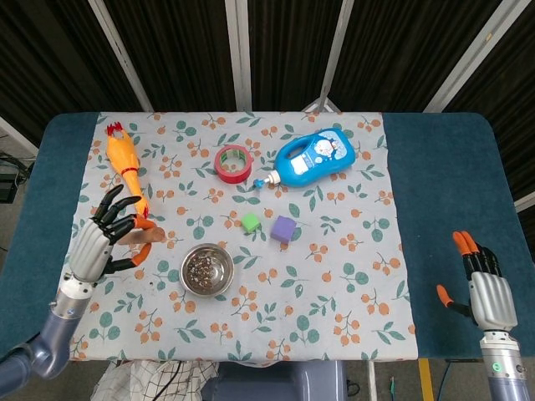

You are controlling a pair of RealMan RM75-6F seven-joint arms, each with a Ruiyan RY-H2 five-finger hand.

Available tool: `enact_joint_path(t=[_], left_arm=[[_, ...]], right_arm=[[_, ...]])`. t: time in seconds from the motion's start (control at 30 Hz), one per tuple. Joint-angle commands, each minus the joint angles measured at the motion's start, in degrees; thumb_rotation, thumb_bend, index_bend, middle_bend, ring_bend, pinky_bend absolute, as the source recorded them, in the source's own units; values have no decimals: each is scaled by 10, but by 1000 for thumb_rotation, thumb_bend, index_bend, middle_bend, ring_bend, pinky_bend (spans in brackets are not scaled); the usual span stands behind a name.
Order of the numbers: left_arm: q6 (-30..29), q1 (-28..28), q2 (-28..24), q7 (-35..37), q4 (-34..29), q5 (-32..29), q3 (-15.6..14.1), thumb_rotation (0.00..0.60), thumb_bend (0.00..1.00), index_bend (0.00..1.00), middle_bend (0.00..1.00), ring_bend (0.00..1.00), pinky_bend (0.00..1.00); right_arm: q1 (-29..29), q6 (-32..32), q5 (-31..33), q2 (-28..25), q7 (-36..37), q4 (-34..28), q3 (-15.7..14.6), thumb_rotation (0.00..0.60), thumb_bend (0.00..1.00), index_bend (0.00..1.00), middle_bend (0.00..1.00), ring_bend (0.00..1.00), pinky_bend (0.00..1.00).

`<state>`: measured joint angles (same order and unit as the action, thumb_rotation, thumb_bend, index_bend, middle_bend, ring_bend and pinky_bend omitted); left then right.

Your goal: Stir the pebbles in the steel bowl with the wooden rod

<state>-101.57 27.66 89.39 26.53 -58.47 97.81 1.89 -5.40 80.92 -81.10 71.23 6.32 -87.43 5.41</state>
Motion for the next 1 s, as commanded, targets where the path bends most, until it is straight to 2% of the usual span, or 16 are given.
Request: enact_joint_path(t=[0.03,0.23,0.6,1.0], left_arm=[[16,-14,-18,-16,38,0,-15,600,983,579,667,188,0],[55,-28,-7,-15,121,2,-42,600,985,580,667,189,0],[107,-36,47,-63,265,63,-116,600,986,581,670,206,0],[129,-37,78,-74,309,78,-138,600,985,581,670,206,0]], right_arm=[[0,-1,1,0,-2,-1,0,600,352,0,0,0,0],[-1,-4,4,0,-3,-3,0,600,351,0,0,0,0],[2,-2,6,-2,-2,-7,0,600,352,0,0,0,0],[2,-4,7,-3,-1,-8,0,600,352,0,0,0,0]])
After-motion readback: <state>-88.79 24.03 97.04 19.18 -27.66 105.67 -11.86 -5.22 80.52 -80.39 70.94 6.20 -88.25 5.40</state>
